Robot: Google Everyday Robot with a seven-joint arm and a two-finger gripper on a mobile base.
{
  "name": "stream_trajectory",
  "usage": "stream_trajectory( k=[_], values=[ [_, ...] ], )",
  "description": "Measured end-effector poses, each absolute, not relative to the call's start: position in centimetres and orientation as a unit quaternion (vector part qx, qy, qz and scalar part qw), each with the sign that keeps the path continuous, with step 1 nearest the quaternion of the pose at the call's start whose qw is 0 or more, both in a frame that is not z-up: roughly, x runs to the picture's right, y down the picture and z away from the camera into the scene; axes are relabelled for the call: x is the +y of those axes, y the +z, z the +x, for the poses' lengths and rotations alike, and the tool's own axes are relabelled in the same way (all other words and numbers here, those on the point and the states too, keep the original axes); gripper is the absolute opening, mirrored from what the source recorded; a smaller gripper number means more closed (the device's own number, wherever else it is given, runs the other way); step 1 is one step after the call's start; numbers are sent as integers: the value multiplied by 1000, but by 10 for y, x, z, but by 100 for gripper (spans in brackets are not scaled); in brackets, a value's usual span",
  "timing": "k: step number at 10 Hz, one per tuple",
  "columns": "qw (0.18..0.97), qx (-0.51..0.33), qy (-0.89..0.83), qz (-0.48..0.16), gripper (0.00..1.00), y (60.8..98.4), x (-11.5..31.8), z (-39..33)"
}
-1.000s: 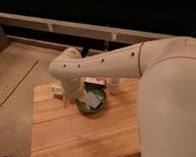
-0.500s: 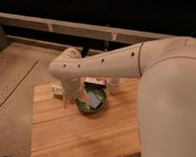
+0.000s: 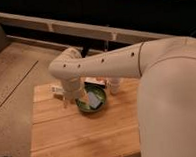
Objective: Push the ceramic bowl across the table
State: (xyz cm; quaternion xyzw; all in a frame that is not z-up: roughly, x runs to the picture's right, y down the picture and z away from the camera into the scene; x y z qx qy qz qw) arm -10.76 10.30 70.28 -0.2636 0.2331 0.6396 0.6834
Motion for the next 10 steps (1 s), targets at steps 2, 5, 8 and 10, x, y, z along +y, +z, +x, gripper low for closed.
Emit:
stream_trajectory(
  k=[2,5,8,10],
  values=[
    [684,233,639,-263,65,703,103,-107],
    [698,210,643,-234,65,713,86,-101],
    [713,166,665,-148,65,746,20,-53],
    [711,163,672,-128,65,751,7,-36]
  ],
)
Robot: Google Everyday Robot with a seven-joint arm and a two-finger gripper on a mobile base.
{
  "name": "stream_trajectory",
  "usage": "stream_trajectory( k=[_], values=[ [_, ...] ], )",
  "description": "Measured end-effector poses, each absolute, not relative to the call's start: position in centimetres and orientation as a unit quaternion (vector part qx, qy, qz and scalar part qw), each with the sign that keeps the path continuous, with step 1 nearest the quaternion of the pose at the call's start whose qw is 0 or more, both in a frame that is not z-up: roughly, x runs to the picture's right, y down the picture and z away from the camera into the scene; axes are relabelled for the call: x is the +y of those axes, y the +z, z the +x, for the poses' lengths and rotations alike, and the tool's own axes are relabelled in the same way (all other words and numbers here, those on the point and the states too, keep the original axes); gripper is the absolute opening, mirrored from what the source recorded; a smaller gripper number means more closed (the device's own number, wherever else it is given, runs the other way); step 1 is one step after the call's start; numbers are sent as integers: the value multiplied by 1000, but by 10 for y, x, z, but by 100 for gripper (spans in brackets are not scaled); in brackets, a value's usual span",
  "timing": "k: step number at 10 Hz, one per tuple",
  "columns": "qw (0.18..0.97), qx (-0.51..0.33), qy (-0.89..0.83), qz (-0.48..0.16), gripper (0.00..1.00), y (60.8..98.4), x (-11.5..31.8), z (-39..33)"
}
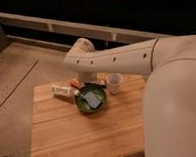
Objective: Push the ceramic bowl across the table
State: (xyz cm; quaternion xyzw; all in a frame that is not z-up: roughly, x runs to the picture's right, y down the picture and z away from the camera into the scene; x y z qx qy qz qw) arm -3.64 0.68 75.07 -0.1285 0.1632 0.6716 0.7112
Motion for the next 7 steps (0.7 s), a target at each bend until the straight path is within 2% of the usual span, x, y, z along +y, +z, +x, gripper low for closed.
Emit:
stream_trajectory(
  k=[1,7],
  values=[
    [712,162,671,-129,62,750,7,-39],
    [714,162,669,-129,3,750,7,-41]
  ],
)
